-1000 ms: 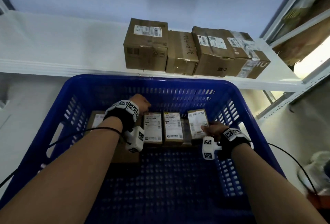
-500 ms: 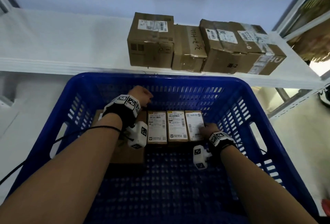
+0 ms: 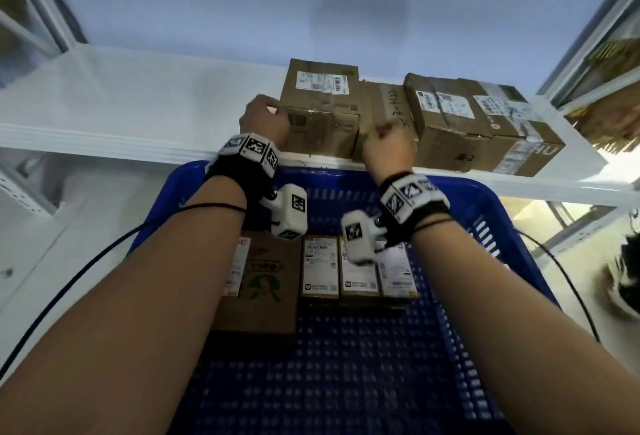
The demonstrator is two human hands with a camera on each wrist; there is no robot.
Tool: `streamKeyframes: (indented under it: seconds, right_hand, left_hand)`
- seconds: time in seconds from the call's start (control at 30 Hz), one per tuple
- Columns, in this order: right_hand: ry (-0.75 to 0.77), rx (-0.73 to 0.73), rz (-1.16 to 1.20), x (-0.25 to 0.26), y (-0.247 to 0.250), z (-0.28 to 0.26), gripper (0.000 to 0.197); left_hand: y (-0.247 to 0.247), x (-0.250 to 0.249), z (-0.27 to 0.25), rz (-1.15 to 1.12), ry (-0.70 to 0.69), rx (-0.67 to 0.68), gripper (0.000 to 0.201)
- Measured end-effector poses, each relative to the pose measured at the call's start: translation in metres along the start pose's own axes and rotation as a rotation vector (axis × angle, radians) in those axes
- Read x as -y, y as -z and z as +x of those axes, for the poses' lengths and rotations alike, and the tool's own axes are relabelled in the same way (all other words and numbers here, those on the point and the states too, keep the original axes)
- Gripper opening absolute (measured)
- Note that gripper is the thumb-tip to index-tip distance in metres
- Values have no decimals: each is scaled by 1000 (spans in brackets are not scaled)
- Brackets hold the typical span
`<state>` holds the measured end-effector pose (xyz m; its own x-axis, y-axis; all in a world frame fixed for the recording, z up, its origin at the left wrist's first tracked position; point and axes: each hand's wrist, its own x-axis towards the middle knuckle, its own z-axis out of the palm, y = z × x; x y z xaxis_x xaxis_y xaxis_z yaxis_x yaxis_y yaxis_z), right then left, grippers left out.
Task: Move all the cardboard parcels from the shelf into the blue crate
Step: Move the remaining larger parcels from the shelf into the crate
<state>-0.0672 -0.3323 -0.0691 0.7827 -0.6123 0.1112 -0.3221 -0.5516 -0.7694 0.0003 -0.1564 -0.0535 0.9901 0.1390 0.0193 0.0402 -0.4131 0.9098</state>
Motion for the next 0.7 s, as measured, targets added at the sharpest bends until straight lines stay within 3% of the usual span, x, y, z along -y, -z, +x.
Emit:
streamKeyframes:
  seconds: [0.1,0.23,0.4,0.5,0.53,0.63,0.7]
  right_hand:
    - [6,73,-201,32,-6,17,42]
    - [-19,167,-289,46,-17,32,53]
    - [55,164,-310,43,-27,32,54]
    - [89,151,-217,42,-31,32,53]
    - [94,153,-160,44,-30,32,53]
    - [109,132,50,53,-27,30,58]
    - [87,135,186,60,-24,27,60]
  left_hand:
    - [7,-2,10,-9,65,32,38]
    - [3,-2,20,13,153,163,61]
    - [-7,-3,16,-113,211,343,62]
    - [-4,-7,12,-241,228,350,23]
    - [-3,-6,15,-270,235,338,22]
    - [6,-3,20,-360,287,319,61]
    - [14,-4,20,-442,263,310,61]
